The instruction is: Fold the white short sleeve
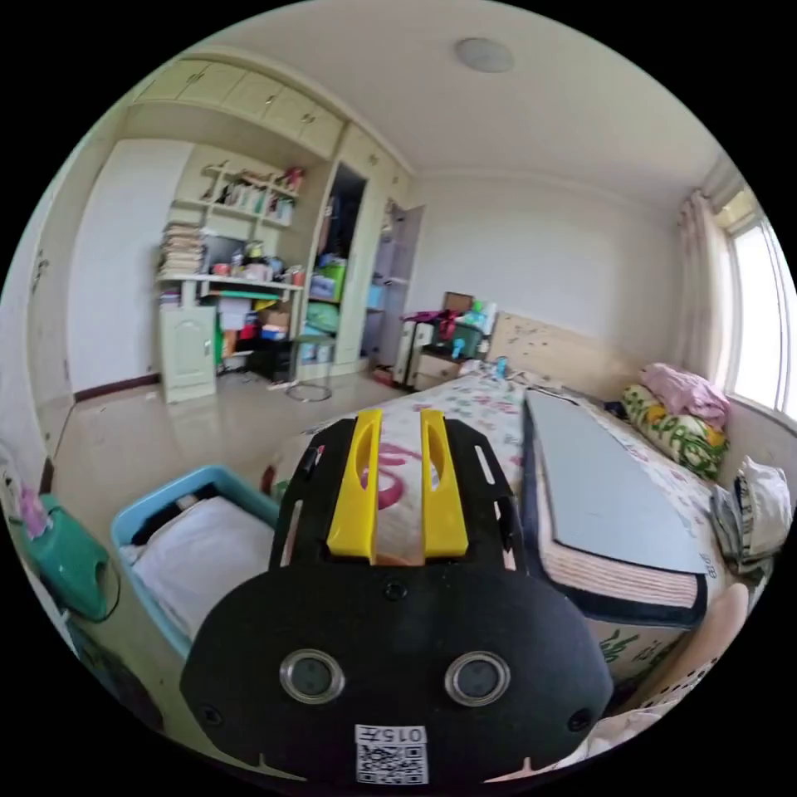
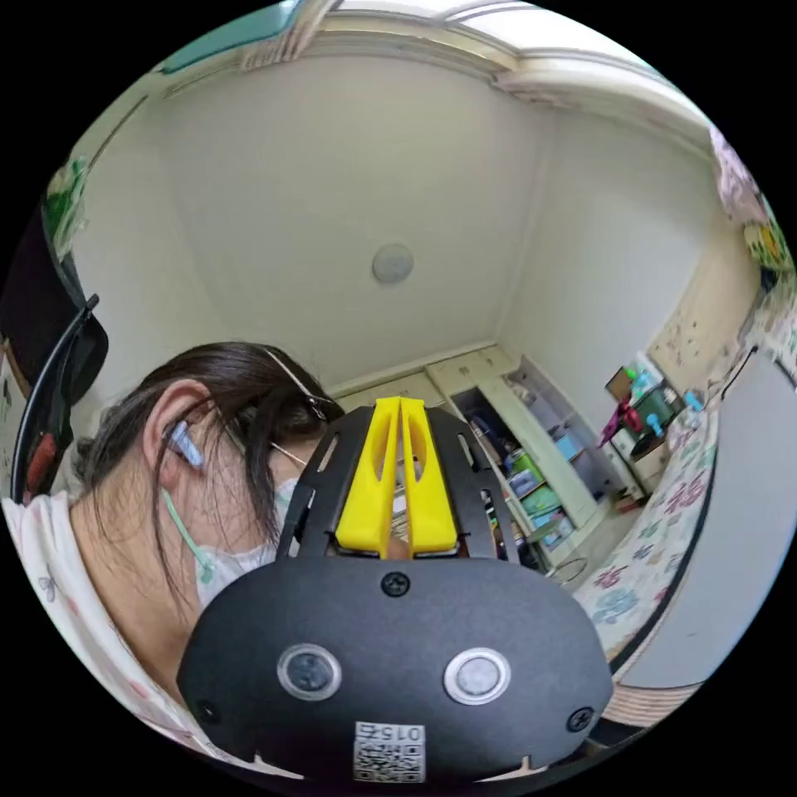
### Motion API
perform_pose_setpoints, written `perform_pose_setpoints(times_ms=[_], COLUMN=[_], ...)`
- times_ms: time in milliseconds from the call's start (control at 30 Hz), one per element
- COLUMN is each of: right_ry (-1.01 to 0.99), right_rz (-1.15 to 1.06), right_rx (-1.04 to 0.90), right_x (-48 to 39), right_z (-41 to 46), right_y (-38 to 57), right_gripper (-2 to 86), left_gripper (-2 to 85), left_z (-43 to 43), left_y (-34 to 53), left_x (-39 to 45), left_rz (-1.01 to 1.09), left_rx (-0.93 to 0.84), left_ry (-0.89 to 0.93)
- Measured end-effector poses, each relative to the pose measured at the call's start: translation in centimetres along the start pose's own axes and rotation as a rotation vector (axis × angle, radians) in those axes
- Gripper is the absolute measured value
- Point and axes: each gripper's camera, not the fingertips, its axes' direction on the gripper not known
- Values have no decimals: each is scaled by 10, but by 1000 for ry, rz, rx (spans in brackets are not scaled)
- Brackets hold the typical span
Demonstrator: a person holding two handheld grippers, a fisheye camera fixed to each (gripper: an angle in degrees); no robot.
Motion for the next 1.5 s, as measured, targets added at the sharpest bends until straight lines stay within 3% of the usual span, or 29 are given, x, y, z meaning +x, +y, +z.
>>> perform_pose_setpoints(times_ms=[167,333,533,800,1000,1067,1200,1300,1500], right_ry=[-165,-210,-235,-126,-39,20,71,102,77], right_rz=[204,258,305,394,472,457,412,329,311], right_rx=[-64,-129,-353,-619,-739,-754,-830,-941,-1138], right_x=[-3,-11,-8,63,137,160,183,195,236], right_z=[2,-1,23,40,38,38,47,61,87], right_y=[1,-4,-17,-10,-8,-7,0,17,64], right_gripper=[-5,-5,-5,-5,-5,-5,-5,-4,14], left_gripper=[96,115,147,170,169,156,81,38,15], left_z=[73,150,229,281,280,280,235,166,-14], left_y=[-24,-15,-68,-136,-187,-180,-191,-216,-262], left_x=[-135,-211,-250,-324,-354,-381,-406,-403,-333], left_rz=[-254,-458,-403,-397,-245,-304,-394,-389,-321], left_rx=[-222,-368,-426,-580,-634,-753,-753,-693,-439], left_ry=[-237,-385,-561,-608,-493,-446,-310,-231,213])
